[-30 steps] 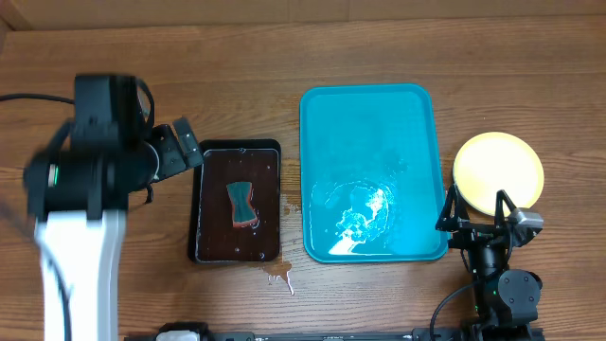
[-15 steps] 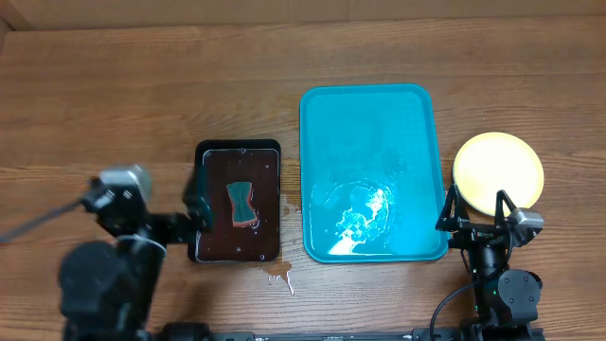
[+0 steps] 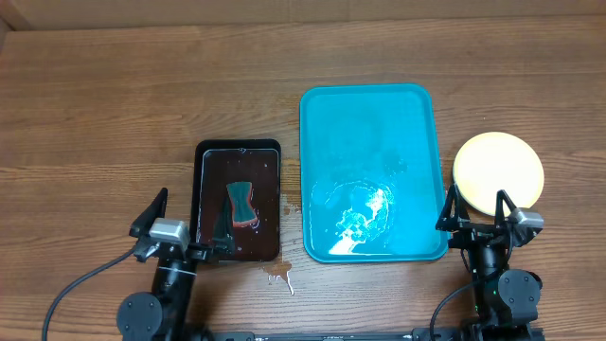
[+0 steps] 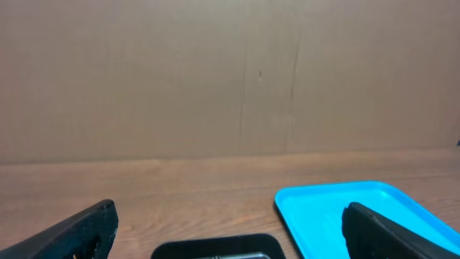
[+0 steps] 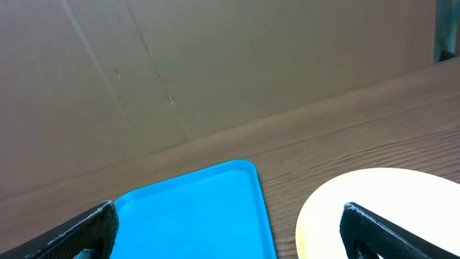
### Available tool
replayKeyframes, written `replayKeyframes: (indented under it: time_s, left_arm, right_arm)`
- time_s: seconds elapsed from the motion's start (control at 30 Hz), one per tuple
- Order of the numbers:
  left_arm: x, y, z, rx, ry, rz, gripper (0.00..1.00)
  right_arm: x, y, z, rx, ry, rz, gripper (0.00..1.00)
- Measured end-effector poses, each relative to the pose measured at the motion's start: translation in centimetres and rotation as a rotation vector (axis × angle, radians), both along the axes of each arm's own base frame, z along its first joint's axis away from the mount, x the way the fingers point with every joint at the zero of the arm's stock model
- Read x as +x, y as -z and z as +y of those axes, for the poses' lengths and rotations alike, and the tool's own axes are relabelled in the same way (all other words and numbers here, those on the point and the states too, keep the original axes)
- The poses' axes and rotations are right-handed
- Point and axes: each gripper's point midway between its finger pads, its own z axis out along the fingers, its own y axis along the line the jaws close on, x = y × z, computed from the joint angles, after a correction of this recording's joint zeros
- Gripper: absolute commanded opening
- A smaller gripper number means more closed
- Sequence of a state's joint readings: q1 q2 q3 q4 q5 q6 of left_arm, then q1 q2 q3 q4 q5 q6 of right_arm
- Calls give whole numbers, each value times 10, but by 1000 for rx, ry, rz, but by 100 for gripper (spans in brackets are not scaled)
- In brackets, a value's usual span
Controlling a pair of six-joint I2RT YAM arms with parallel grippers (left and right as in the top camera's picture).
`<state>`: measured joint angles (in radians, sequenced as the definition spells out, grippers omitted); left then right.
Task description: Clean dirty plates on tray and stack at the side
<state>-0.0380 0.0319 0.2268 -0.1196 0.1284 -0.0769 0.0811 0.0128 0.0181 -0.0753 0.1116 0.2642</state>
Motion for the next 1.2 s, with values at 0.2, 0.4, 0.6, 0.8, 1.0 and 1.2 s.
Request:
replayKeyframes:
  time_s: [0.2, 0.4, 0.6, 0.8, 1.0, 1.2]
  left_arm:
    - [10, 24, -2, 24, 4, -41, 100]
    - [17, 69, -2, 32, 9, 62, 100]
    - [16, 87, -2, 38, 10, 138, 100]
    - [16, 88, -2, 38, 11, 138, 100]
    - [16, 88, -2, 37, 10, 138, 100]
    - [16, 88, -2, 38, 11, 138, 100]
  right_arm:
    - [0, 0, 0, 0, 0, 0, 100]
    - [0, 0, 0, 0, 0, 0, 100]
    - [0, 0, 0, 0, 0, -1, 100]
    - [0, 0, 0, 0, 0, 0, 100]
    - [0, 0, 0, 1, 0, 0, 100]
    - [0, 0, 0, 0, 0, -1, 100]
